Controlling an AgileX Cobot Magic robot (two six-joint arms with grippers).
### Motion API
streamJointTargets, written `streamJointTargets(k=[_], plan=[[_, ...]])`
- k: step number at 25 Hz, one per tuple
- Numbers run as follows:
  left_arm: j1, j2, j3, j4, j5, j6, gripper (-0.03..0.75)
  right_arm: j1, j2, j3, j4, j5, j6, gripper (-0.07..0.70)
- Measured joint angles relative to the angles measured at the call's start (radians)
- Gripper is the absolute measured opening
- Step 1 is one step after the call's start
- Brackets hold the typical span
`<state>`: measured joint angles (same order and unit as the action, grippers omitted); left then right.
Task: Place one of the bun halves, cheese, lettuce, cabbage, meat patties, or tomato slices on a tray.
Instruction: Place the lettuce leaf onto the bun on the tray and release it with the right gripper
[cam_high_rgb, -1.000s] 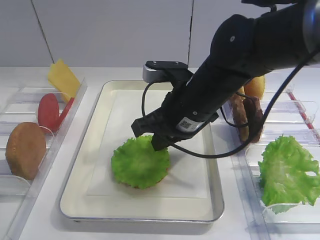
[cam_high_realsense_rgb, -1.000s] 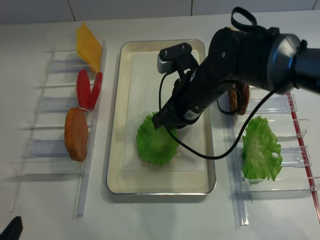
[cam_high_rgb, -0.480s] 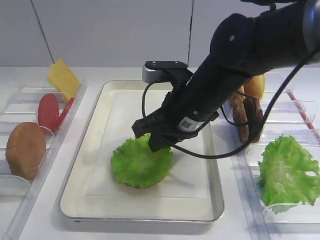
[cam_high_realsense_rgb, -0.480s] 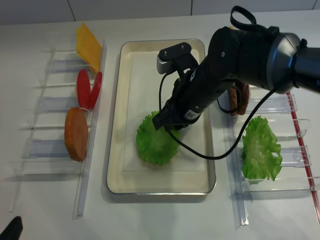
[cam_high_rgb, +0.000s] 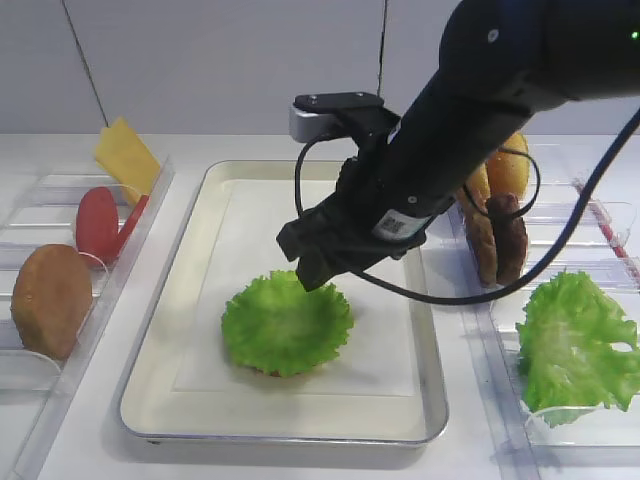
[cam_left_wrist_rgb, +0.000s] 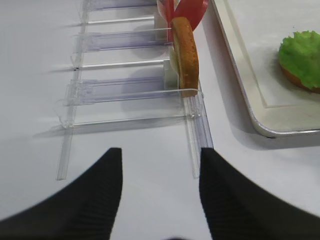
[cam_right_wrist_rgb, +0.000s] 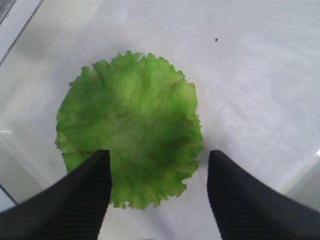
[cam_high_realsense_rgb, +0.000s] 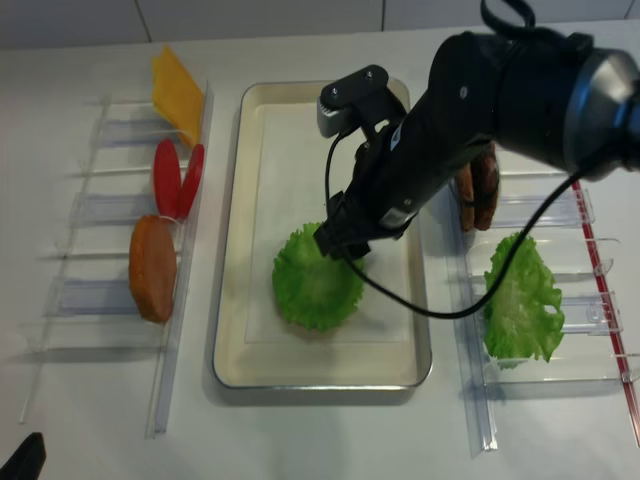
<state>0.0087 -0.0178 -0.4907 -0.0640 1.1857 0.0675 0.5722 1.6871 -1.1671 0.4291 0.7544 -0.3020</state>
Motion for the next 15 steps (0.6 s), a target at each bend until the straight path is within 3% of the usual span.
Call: streamJointTargets(k=[7,15], plan=[[0.0,0.0,0.0,0.0,0.0,0.0,0.33,0.0,-0.092,-0.057,-0.187,0.213,0.194,0.466],[0.0,0.0,0.0,0.0,0.0,0.0,0.33,0.0,-0.192,-0.059,-0.218,0.41,0.25,0.466]])
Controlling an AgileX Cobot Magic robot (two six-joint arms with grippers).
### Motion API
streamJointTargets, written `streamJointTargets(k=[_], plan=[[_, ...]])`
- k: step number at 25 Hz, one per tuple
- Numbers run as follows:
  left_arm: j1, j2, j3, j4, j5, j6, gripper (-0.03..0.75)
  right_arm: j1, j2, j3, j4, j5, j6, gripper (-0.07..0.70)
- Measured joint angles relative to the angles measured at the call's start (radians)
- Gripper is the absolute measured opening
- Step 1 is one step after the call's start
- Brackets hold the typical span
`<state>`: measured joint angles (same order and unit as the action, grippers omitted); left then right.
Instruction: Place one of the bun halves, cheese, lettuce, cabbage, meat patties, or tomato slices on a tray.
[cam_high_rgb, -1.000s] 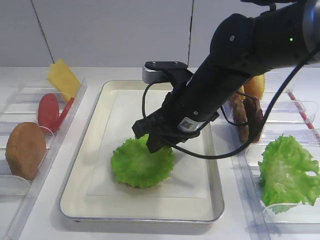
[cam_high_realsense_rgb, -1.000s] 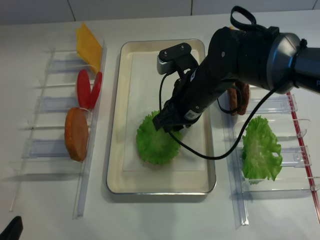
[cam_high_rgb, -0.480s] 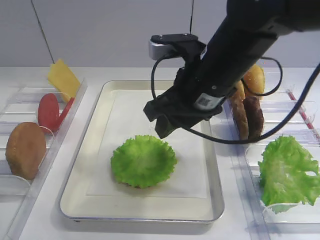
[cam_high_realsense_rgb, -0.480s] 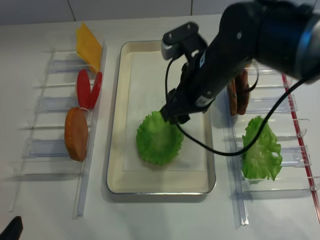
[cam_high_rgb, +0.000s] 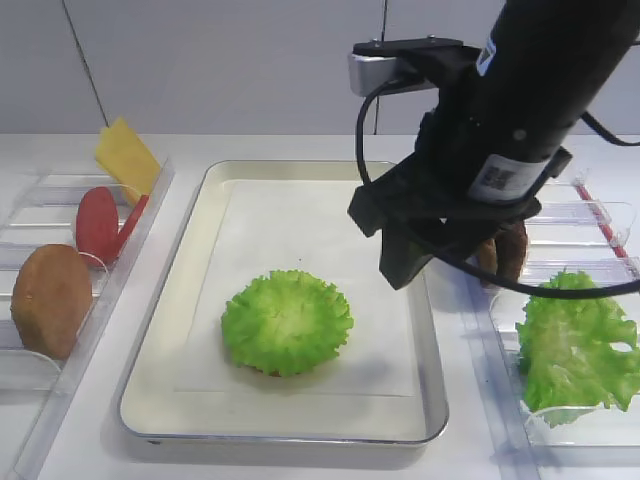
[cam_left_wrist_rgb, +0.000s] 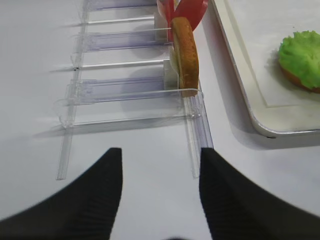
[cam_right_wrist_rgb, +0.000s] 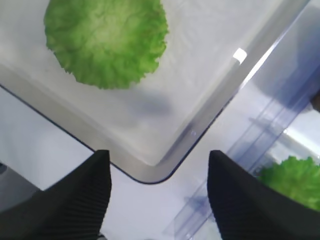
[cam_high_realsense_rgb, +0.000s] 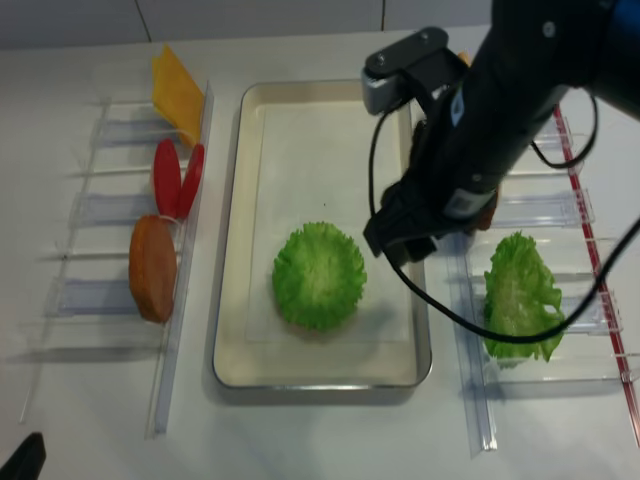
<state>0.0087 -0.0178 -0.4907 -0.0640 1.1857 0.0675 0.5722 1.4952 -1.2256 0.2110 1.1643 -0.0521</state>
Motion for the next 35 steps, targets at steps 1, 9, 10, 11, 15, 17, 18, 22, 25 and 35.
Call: streamJointTargets(k=[1,9,10,11,15,17,18,22,25,35], plan=[[0.0,0.0,0.0,0.0,0.0,0.0,0.33,0.0,-0.009,-0.001,0.0,0.022,0.005,0.465],[0.0,0.0,0.0,0.0,0.0,0.0,0.33,0.0,-0.102,0.02,-0.053,0.064,0.052,0.465],[0.0,0.0,0.0,0.0,0.0,0.0,0.33,0.0,-0.125,0.032,-0.053,0.064,0.052,0.465],[0.0,0.0,0.0,0.0,0.0,0.0,0.33,0.0,-0.15,0.05,-0.053,0.067,0.058,0.465],[0.0,0.0,0.0,0.0,0.0,0.0,0.33,0.0,-0.28,0.135,-0.062,0.068,0.052,0.465],[0.0,0.0,0.0,0.0,0.0,0.0,0.33,0.0,-0.359,0.167,-0.083,0.075,0.052,0.465],[0.0,0.0,0.0,0.0,0.0,0.0,0.33,0.0,-0.403,0.178,-0.091,0.077,0.052,0.465],[0.0,0.0,0.0,0.0,0.0,0.0,0.33,0.0,-0.568,0.202,-0.109,0.084,0.063,0.465],[0.0,0.0,0.0,0.0,0.0,0.0,0.33,0.0,-0.692,0.232,-0.133,0.087,0.092,0.465],[0.0,0.0,0.0,0.0,0.0,0.0,0.33,-0.16,-1.084,0.39,-0.174,0.105,0.092,0.465]])
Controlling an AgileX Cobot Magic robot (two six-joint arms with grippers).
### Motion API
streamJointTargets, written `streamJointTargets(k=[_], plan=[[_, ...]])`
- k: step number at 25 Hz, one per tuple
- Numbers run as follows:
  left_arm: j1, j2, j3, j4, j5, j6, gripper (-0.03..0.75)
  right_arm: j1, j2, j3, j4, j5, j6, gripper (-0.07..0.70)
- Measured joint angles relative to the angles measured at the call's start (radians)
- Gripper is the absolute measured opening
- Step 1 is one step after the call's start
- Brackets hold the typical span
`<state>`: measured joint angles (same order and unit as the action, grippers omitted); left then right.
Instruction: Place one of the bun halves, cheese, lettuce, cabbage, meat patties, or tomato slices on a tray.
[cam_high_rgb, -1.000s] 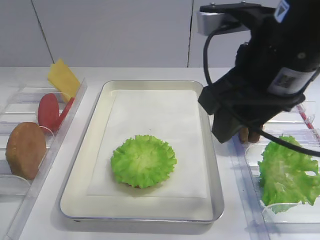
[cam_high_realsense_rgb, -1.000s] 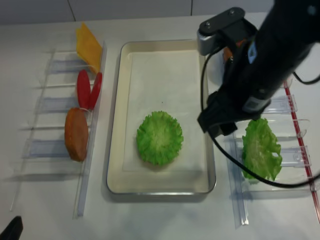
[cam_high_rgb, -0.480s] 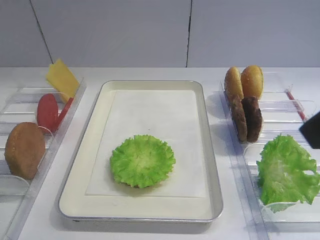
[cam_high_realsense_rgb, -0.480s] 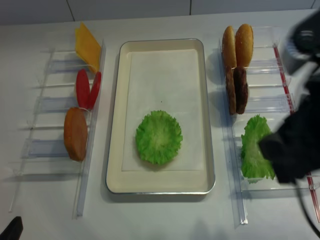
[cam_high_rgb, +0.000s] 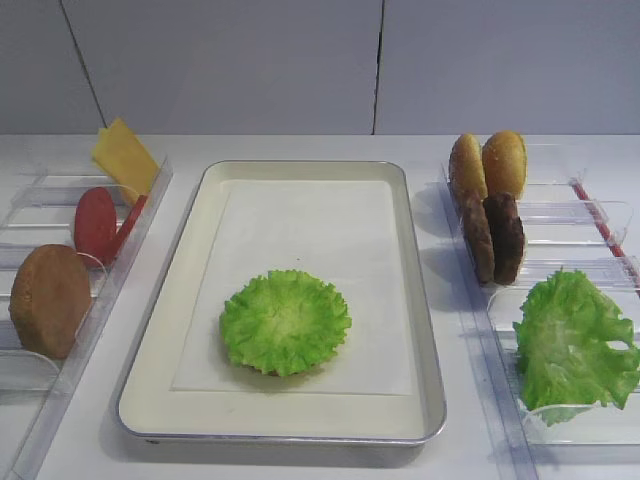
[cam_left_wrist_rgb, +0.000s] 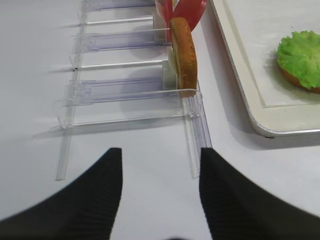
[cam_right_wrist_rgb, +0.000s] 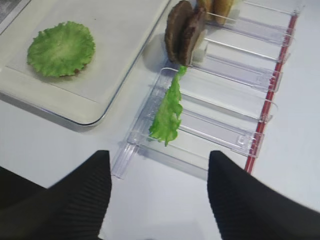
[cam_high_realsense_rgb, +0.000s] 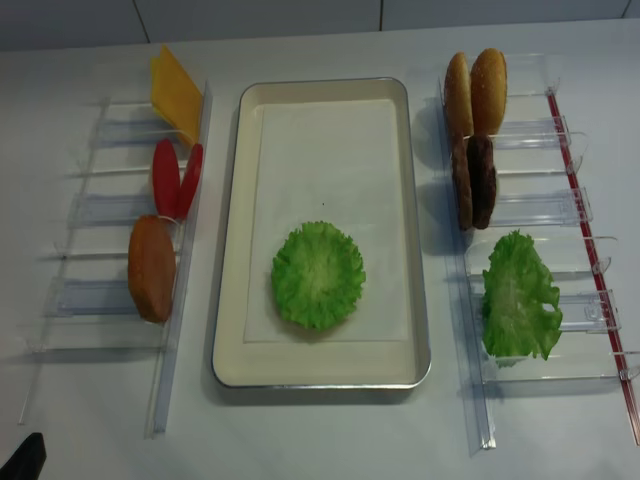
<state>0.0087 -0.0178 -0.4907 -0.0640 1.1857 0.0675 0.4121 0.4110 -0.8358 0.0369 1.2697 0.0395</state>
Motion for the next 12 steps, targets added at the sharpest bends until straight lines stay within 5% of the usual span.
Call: streamJointTargets(k=[6,12], plan=[[0.0,0.0,0.0,0.0,0.0,0.0,0.33,-0.197,-0.186,0.11,0.0,0.003,-0.062,0.465],[0.0,0.0,0.0,0.0,0.0,0.0,0.33,-0.363,-0.342,0.206,0.0,-0.112,-0.067,0.465]])
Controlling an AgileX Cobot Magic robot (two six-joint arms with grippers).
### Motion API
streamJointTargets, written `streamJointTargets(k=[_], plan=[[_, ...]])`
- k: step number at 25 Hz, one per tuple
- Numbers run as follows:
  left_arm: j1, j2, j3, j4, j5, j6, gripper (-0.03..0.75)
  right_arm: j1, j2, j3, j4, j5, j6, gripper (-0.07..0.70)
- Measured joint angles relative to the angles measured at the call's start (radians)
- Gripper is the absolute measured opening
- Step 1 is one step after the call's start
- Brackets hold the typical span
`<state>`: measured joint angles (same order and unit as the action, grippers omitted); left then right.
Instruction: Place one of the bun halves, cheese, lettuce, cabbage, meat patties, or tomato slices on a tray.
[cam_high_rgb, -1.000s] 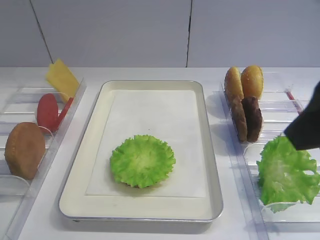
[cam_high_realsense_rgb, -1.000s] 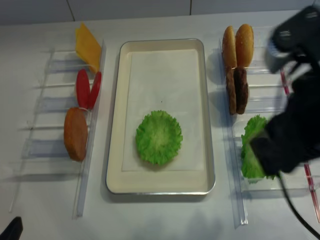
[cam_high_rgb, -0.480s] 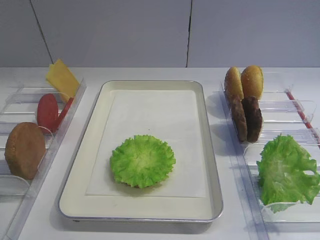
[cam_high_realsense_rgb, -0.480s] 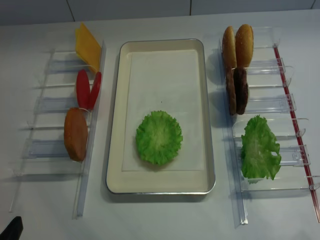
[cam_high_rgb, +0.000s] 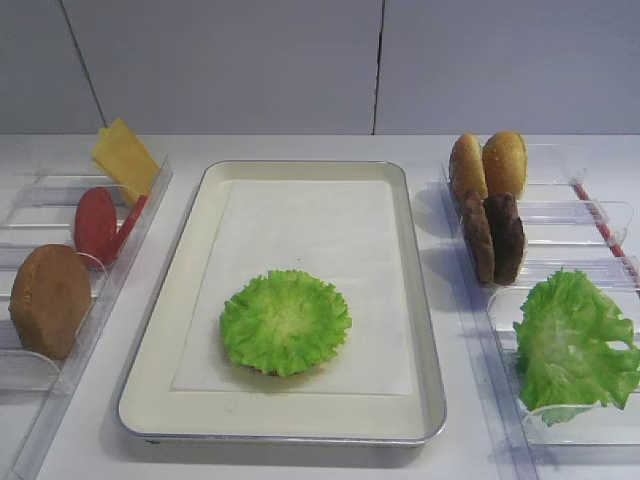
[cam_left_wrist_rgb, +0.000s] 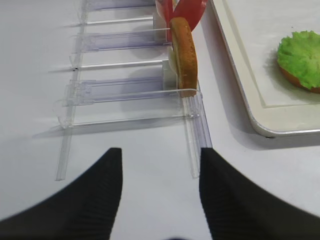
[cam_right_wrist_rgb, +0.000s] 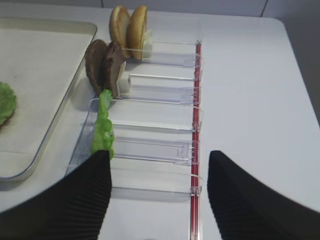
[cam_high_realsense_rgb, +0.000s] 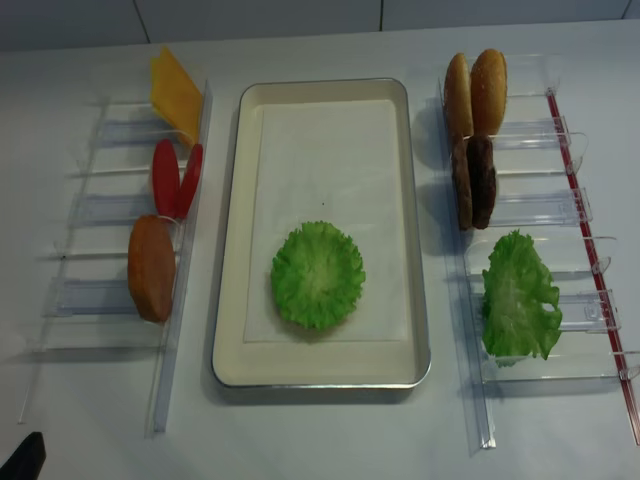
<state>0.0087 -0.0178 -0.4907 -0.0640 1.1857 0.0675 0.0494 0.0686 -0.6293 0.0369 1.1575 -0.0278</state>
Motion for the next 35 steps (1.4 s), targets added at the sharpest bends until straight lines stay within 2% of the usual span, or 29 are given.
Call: streamJointTargets(k=[3,6,11,14,16,26,35], plan=[[0.0,0.0,0.0,0.0,0.0,0.0,0.33,-0.057,-0.046,0.057,0.006,-0.044,-0.017,0.465],[0.0,0.0,0.0,0.0,0.0,0.0,0.33,-0.07,-0.076,0.115,0.016,-0.059,-0.05,0.465],[0.0,0.0,0.0,0.0,0.0,0.0,0.33,-0.073,-0.085,0.132,0.02,-0.054,-0.077,0.465],[0.0,0.0,0.0,0.0,0.0,0.0,0.33,-0.073,-0.085,0.151,0.029,-0.019,-0.078,0.465],[0.0,0.0,0.0,0.0,0.0,0.0,0.33,-0.073,-0.085,0.157,0.042,-0.015,-0.078,0.465],[0.0,0.0,0.0,0.0,0.0,0.0,0.33,-0.073,-0.085,0.157,0.058,-0.015,-0.099,0.41],[0.0,0.0,0.0,0.0,0.0,0.0,0.33,-0.073,-0.085,0.158,0.063,-0.015,-0.11,0.405]])
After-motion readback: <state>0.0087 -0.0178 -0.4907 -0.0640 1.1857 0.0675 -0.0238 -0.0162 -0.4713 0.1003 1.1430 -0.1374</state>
